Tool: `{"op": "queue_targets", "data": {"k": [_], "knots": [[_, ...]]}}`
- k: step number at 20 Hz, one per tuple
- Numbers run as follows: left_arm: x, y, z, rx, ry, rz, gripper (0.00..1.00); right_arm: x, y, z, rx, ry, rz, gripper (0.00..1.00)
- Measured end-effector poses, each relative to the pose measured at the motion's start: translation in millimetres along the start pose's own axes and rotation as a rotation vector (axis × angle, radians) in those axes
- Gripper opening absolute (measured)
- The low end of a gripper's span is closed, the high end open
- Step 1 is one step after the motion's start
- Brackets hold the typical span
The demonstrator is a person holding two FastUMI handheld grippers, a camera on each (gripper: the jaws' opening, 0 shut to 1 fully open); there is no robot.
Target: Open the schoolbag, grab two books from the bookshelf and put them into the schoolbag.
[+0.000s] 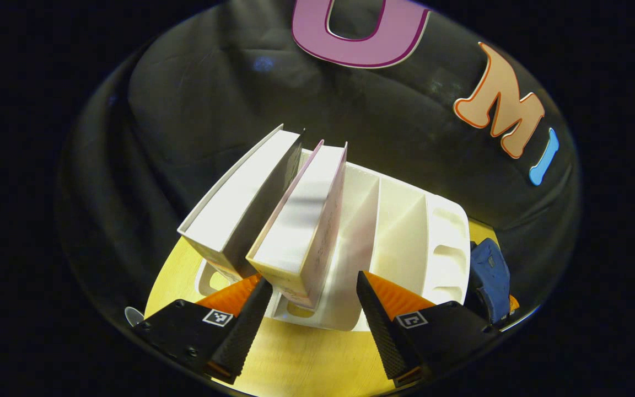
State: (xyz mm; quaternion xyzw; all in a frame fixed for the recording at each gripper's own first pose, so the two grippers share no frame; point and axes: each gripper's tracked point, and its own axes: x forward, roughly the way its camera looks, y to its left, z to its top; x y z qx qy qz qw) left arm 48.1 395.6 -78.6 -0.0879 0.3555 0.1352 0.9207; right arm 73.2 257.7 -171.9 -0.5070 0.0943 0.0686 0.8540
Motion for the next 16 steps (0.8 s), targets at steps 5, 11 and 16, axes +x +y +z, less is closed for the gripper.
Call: {"op": "queue_targets", "data": {"k": [5,11,16], "knots": [[-10.7,-2.4,11.1,0.093,0.151,-0.005,0.89,3.2,-0.5,-3.0,0.008,0.006,0.005,0.05],[-9.7,-4.6,22.8,0.184,0.348,-0.002,0.87,2.9,-0.3,-3.6,0.005,0.005,0.011,0.06],[17.4,-3.6,26.2,0.307,0.486,0.011,0.85,2.8,3.1,-2.8,0.003,0.003,0.023,0.07]]}}
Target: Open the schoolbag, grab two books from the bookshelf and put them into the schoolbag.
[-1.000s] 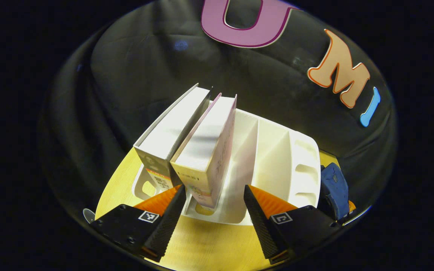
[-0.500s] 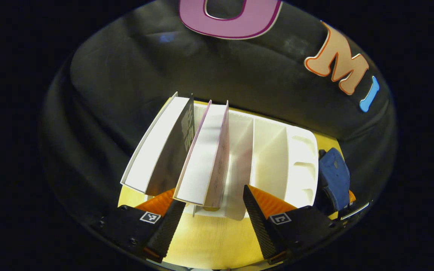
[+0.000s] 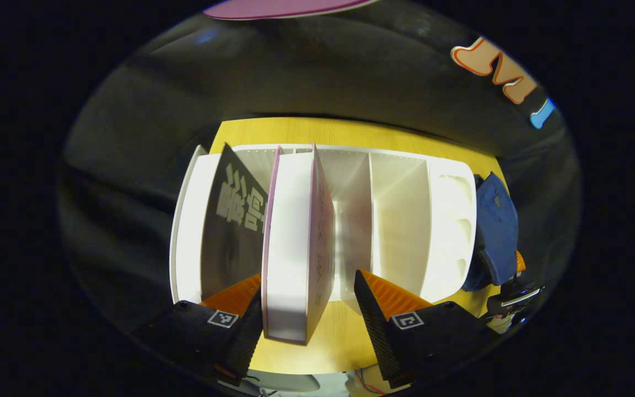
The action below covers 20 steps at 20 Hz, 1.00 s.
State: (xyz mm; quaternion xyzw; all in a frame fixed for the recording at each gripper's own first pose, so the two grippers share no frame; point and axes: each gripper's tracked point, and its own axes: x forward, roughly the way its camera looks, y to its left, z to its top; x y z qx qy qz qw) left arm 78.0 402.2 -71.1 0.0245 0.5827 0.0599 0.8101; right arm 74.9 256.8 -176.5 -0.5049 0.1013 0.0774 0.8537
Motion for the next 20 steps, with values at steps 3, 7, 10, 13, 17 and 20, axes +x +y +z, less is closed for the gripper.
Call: {"op": "queue_targets", "data": {"k": [3,7,10,13,17,20], "knots": [[6.0,0.5,10.8,0.07,0.055,0.038,0.74,-0.9,1.1,-0.1,-0.007,-0.001,0.003,0.06],[9.8,-1.2,21.1,0.123,0.102,0.051,0.57,-1.0,2.3,-0.5,-0.012,0.001,0.006,0.06],[10.1,-10.3,26.3,0.147,0.121,0.024,0.5,0.6,3.2,-0.6,-0.021,0.002,0.008,0.07],[11.3,-19.2,19.4,0.142,0.175,0.01,0.38,0.9,3.0,-1.3,-0.02,0.005,0.006,0.06],[12.5,-20.0,13.9,0.095,0.19,0.037,0.37,0.5,2.8,-1.9,-0.019,0.005,0.006,0.08],[8.5,-22.3,9.8,0.038,0.203,0.059,0.36,1.0,1.5,-1.3,-0.013,0.006,0.006,0.06]]}}
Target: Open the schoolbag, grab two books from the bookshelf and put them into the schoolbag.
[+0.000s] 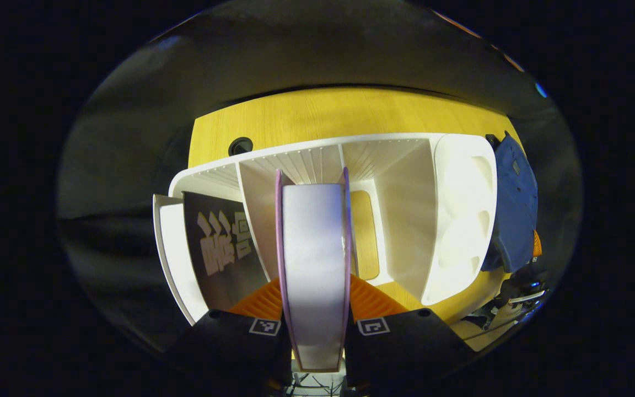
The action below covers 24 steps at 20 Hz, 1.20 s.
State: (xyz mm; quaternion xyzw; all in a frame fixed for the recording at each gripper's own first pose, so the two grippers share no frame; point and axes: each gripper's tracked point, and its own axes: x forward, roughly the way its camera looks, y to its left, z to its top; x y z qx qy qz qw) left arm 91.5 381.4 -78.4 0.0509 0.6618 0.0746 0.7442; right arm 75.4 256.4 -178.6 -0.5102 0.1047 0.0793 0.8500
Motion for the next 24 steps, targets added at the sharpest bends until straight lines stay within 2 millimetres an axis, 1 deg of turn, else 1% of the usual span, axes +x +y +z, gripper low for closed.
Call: {"op": "queue_targets", "data": {"k": [1,2,4,5,7,8,9,10,11,13,14,15,16,18,20,21,22,23,24], "knots": [[-3.6,-1.6,-1.5,-0.02,-0.004,0.0,0.35,-0.3,0.8,-0.1,0.002,0.0,0.001,0.07],[-8.2,-2.0,-3.2,-0.031,-0.008,-0.001,0.35,-0.8,0.5,0.5,0.002,0.0,0.001,0.06],[-21.9,-1.1,-9.3,-0.047,-0.011,0.002,0.35,-1.2,0.7,0.3,0.001,-0.002,0.001,0.07],[-28.1,-2.4,-12.3,-0.059,-0.015,0.003,0.35,-0.9,0.1,-0.3,0.002,-0.002,0.001,0.06],[-44.9,-1.5,-20.1,-0.076,-0.03,0.005,0.35,-0.8,-2.1,-0.4,0.015,-0.002,-0.001,0.07],[-57.8,0.7,-24.3,-0.085,-0.045,0.008,0.35,-1.6,-3.7,-0.6,0.024,-0.002,-0.006,0.06],[-66.2,4.6,-27.9,-0.093,-0.067,0.015,0.38,-2.3,-6.3,-1.1,0.035,-0.003,-0.011,0.06],[-76.8,8.1,-31.3,-0.097,-0.089,0.023,0.38,-2.7,-9.5,-0.7,0.052,-0.006,-0.016,0.06],[-85.6,9.2,-36.0,-0.106,-0.111,0.026,0.35,-3.0,-13.0,-0.4,0.072,-0.008,-0.021,0.07],[-103.5,8.6,-45.3,-0.137,-0.151,0.01,0.35,-1.8,-18.7,-1.5,0.112,-0.013,-0.028,0.06],[-112.8,8.3,-51.1,-0.154,-0.17,0.0,0.35,-1.0,-23.1,-1.3,0.127,-0.015,-0.032,0.08],[-120.5,8.4,-55.2,-0.17,-0.191,-0.009,0.35,-1.6,-26.2,-2.0,0.138,-0.017,-0.035,0.08],[-127.7,8.5,-61.6,-0.181,-0.213,-0.016,0.35,-1.3,-28.7,-1.3,0.145,-0.019,-0.037,0.06],[-141.3,13.5,-70.2,-0.209,-0.257,-0.026,0.35,-0.3,-30.0,-2.9,0.151,-0.022,-0.036,0.05],[-153.7,10.4,-76.3,-0.254,-0.309,-0.054,0.35,-1.0,-32.7,-2.7,0.158,-0.024,-0.035,0.05],[-158.6,4.5,-79.7,-0.276,-0.333,-0.077,0.35,-1.1,-33.1,-4.2,0.164,-0.025,-0.036,0.05],[-165.4,-1.2,-82.3,-0.292,-0.358,-0.102,0.33,-1.4,-34.8,-4.1,0.173,-0.025,-0.039,0.05],[-172.4,-8.0,-86.4,-0.305,-0.384,-0.127,0.33,-0.9,-37.5,-5.3,0.183,-0.026,-0.042,0.05],[-176.5,-12.8,-85.8,-0.318,-0.414,-0.151,0.35,-1.1,-40.0,-5.2,0.194,-0.025,-0.043,0.05]]}}
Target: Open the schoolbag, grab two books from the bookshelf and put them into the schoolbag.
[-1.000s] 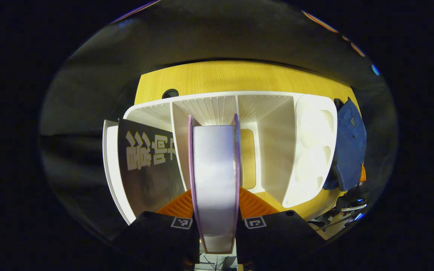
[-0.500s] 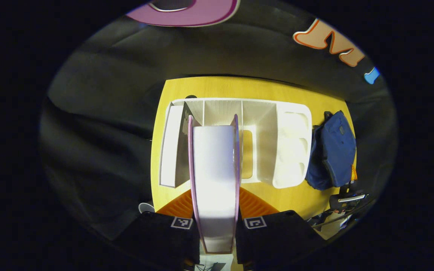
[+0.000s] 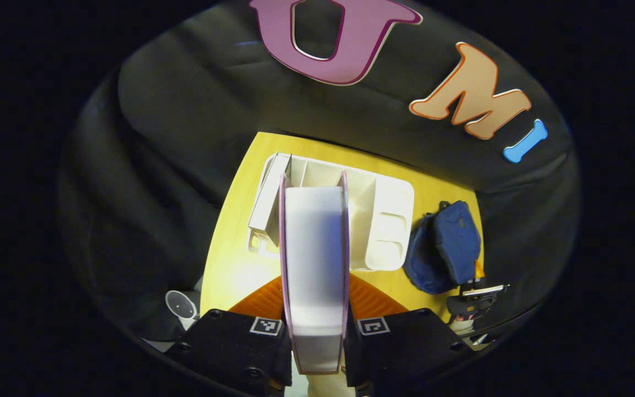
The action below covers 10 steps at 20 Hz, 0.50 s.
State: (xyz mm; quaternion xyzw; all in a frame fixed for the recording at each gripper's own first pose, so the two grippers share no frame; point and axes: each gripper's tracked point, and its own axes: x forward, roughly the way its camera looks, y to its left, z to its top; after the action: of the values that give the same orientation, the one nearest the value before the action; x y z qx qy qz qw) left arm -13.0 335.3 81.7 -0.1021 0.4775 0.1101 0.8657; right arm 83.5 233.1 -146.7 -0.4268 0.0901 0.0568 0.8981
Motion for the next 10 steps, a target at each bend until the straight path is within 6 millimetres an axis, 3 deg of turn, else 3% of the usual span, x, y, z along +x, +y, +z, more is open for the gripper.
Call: {"op": "queue_targets", "data": {"k": [4,10], "knots": [[-6.6,-35.9,-3.8,-0.078,-0.063,-0.144,0.35,3.0,-8.8,-1.6,0.036,0.006,0.001,0.05],[10.5,-101.2,-9.9,-0.145,-0.122,-0.367,0.34,3.1,-11.1,-2.9,0.075,0.015,-0.001,0.05]]}}
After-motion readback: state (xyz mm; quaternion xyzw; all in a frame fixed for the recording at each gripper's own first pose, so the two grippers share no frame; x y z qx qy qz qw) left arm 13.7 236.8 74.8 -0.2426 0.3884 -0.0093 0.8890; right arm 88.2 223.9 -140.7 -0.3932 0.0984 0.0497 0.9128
